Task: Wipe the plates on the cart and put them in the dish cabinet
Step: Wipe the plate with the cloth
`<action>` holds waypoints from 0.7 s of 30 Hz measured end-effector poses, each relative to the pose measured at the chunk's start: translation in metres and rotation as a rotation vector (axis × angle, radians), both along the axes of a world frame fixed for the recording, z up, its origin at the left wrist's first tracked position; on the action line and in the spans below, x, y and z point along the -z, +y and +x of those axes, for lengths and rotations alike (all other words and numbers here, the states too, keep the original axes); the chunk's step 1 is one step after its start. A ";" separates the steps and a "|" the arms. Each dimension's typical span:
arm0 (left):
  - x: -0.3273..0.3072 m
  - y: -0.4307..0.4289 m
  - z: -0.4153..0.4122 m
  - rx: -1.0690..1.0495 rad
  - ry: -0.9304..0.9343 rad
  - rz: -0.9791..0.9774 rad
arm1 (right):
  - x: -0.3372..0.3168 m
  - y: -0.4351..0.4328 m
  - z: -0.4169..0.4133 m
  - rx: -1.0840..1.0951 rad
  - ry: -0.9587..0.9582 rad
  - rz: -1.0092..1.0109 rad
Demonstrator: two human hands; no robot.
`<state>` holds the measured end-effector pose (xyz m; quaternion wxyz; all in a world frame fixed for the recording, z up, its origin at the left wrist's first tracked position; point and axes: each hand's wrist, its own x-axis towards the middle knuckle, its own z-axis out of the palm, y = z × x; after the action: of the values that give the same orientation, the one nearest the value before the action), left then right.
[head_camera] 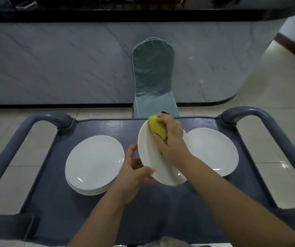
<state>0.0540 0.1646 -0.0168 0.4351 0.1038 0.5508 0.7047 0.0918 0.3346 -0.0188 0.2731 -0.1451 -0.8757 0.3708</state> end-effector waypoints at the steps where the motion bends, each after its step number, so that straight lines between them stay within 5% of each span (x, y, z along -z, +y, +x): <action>1: -0.001 0.000 -0.003 -0.006 0.014 0.010 | -0.004 -0.015 0.004 -0.067 0.029 0.004; 6: 0.000 -0.008 -0.014 -0.032 -0.013 -0.002 | 0.049 -0.013 0.095 -0.312 -0.014 0.083; 13: 0.000 0.009 0.016 0.057 0.030 -0.049 | 0.012 0.024 0.028 0.133 0.071 -0.023; 18: -0.005 0.001 -0.005 -0.042 -0.026 0.044 | 0.016 -0.015 0.068 -0.378 0.055 0.138; 21: -0.006 -0.005 -0.009 -0.088 -0.016 0.008 | 0.043 0.023 0.097 -0.354 -0.097 0.185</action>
<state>0.0448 0.1596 -0.0108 0.4078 0.0754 0.5485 0.7260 0.1891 0.3575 -0.0615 0.1735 0.0189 -0.9299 0.3237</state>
